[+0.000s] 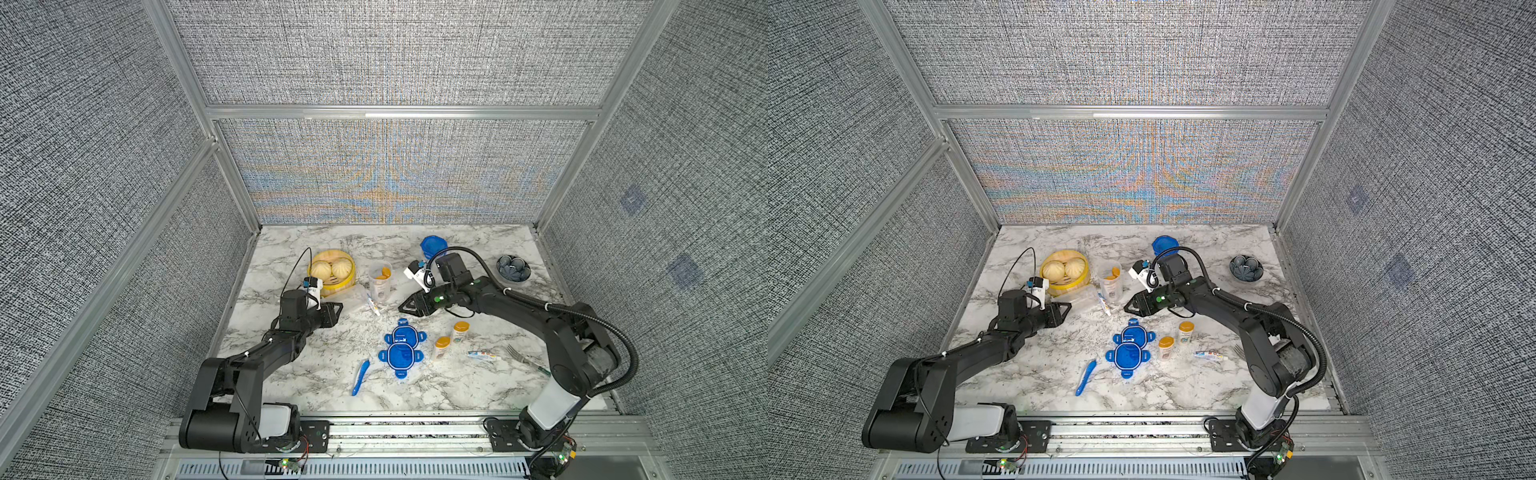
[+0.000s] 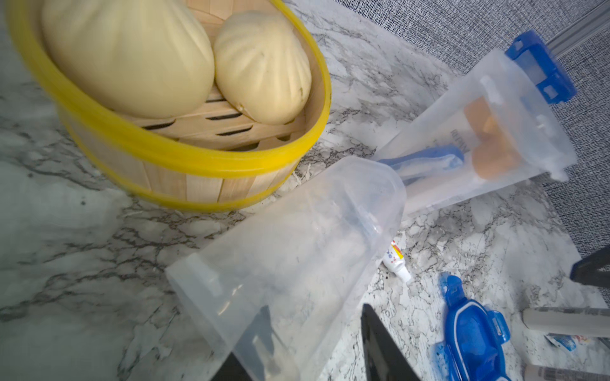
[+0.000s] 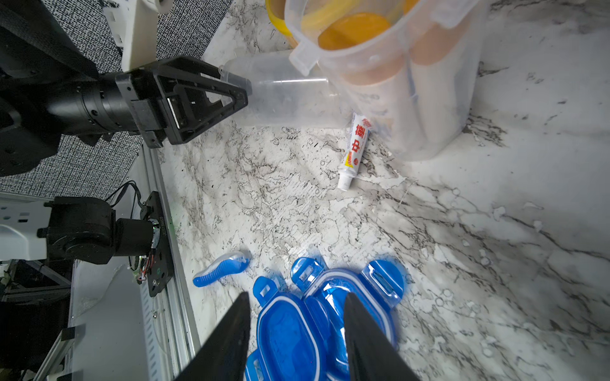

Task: Pack away toiletry kits
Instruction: Pick up the container from the center of the board, then place the container at the center of the board.

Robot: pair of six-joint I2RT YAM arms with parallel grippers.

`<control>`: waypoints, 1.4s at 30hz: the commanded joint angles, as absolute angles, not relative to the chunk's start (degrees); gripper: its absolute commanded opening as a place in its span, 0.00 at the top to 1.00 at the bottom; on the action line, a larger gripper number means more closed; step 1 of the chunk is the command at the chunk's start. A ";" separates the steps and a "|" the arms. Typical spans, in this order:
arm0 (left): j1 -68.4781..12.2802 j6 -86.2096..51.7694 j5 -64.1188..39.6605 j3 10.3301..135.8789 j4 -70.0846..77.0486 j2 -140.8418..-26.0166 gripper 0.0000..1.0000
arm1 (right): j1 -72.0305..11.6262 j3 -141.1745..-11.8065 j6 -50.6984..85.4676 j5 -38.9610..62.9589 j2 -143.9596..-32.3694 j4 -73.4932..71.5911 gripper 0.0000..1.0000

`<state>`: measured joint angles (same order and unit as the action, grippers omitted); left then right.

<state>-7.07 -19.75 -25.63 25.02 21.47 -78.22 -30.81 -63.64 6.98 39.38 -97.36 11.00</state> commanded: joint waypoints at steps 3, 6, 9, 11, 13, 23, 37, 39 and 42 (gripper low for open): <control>-6.86 -20.48 -31.09 27.66 23.99 -81.37 0.61 | -30.80 -64.25 7.45 38.61 -96.10 12.22 0.52; -6.70 -20.27 -33.09 29.41 23.31 -83.39 0.72 | -30.85 -64.14 7.81 38.11 -95.57 12.30 0.53; -6.40 -18.88 -36.95 31.22 23.03 -85.37 0.80 | -30.85 -63.82 8.34 37.81 -95.15 11.92 0.53; -6.05 -18.56 -40.14 32.60 22.85 -86.56 0.86 | -30.88 -63.64 8.65 37.64 -94.97 11.87 0.53; -5.81 -19.75 -41.24 33.37 22.26 -86.41 0.91 | -30.85 -63.57 8.62 37.44 -94.76 11.84 0.53; -5.71 -20.62 -19.82 42.86 -16.01 -66.53 0.99 | -30.76 -63.46 6.31 37.36 -94.66 13.54 0.53; -5.71 -7.11 1.22 74.26 -67.23 -72.73 1.00 | -30.02 -60.44 3.42 37.45 -91.30 17.03 0.53; -5.68 -6.17 3.22 77.89 -71.18 -77.47 1.00 | -29.71 -60.14 3.77 38.37 -91.47 17.01 0.53; -5.67 -2.23 2.50 81.20 -75.11 -84.22 1.00 | -29.62 -59.88 3.86 38.93 -91.49 16.86 0.53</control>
